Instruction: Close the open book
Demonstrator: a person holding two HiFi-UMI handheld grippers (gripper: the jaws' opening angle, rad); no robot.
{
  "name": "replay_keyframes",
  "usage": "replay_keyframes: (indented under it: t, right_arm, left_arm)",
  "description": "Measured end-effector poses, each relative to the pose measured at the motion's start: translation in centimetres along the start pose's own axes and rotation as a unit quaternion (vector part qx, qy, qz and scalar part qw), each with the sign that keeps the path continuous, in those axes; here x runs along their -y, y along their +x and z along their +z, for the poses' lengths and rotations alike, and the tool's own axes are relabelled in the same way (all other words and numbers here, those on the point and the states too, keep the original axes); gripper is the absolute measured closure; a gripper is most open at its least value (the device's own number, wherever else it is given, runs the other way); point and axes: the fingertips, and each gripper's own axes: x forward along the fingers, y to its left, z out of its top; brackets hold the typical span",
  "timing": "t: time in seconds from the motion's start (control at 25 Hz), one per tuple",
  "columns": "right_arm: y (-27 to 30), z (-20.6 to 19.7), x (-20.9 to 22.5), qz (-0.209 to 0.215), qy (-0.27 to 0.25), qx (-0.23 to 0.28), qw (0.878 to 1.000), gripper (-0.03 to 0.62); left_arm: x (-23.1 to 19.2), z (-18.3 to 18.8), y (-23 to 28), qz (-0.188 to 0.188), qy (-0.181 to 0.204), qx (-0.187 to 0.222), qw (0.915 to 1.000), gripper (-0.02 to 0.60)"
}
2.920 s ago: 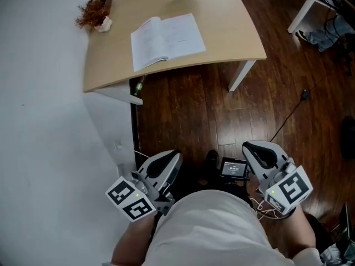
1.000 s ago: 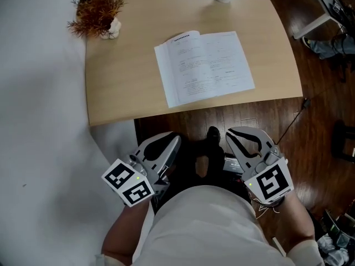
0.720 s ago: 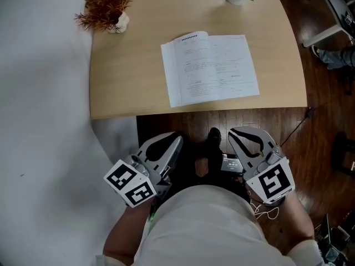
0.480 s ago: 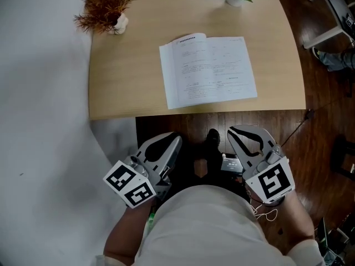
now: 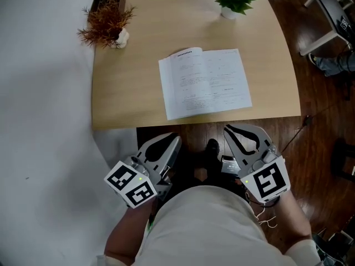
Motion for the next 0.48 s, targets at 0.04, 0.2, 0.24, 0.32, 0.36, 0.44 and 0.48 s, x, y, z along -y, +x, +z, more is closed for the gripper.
replay_keyframes:
  t: [0.04, 0.2, 0.24, 0.32, 0.36, 0.44, 0.48]
  right_arm:
    - [0.3, 0.1, 0.0, 0.001, -0.006, -0.001, 1.000, 0.591]
    - [1.7, 0.4, -0.2, 0.011, -0.024, -0.008, 1.000, 0.591]
    - [2.2, 0.3, -0.2, 0.014, -0.026, -0.010, 1.000, 0.591]
    - [3.3, 0.0, -0.4, 0.022, -0.031, -0.012, 0.999, 0.591]
    - [3.8, -0.1, -0.5, 0.026, -0.034, -0.014, 0.999, 0.591]
    - [5.0, -0.4, -0.7, 0.033, -0.041, -0.017, 0.998, 0.591]
    - [5.5, -0.6, -0.9, 0.037, -0.045, -0.020, 0.998, 0.591]
  left_arm:
    - [-0.1, 0.0, 0.2, -0.001, 0.001, -0.002, 1.0000, 0.583]
    - [-0.8, -0.3, 0.8, -0.001, 0.000, -0.009, 1.0000, 0.583]
    - [-1.0, -0.5, 1.0, 0.000, -0.001, -0.011, 0.9999, 0.583]
    - [-1.6, -0.9, 1.4, 0.001, -0.001, -0.014, 0.9999, 0.583]
    - [-2.0, -1.1, 1.5, 0.002, -0.002, -0.016, 0.9999, 0.583]
    - [-2.7, -1.6, 1.9, 0.002, -0.002, -0.018, 0.9998, 0.583]
    - [-3.1, -1.9, 2.1, 0.001, -0.002, -0.020, 0.9998, 0.583]
